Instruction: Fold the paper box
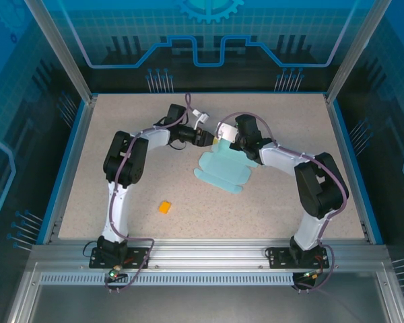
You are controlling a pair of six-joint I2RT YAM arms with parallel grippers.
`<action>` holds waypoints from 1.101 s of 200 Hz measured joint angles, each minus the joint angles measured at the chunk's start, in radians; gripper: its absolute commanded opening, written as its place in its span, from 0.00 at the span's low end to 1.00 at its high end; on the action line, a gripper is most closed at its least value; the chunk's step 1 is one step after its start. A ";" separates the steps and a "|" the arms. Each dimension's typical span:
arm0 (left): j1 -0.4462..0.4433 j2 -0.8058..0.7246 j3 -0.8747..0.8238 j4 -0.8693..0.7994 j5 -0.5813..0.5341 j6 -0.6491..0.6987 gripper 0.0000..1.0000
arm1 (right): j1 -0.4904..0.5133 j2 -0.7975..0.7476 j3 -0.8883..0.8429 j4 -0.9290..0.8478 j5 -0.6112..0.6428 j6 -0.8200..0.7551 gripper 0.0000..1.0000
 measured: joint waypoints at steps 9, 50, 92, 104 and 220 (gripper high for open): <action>0.000 -0.013 -0.022 0.011 -0.005 0.001 0.58 | 0.000 -0.005 0.000 -0.005 -0.010 0.000 0.00; -0.002 -0.076 -0.112 0.067 -0.046 0.002 0.58 | 0.001 -0.034 0.000 -0.034 -0.046 0.008 0.00; -0.011 -0.121 -0.179 0.119 -0.080 0.002 0.56 | 0.014 -0.048 -0.015 -0.036 -0.048 0.016 0.00; -0.016 -0.130 -0.200 0.132 -0.087 0.000 0.56 | 0.021 -0.052 -0.027 -0.034 -0.047 0.016 0.00; -0.061 -0.252 -0.404 0.246 -0.197 -0.032 0.46 | 0.081 -0.101 -0.093 -0.037 -0.010 0.027 0.00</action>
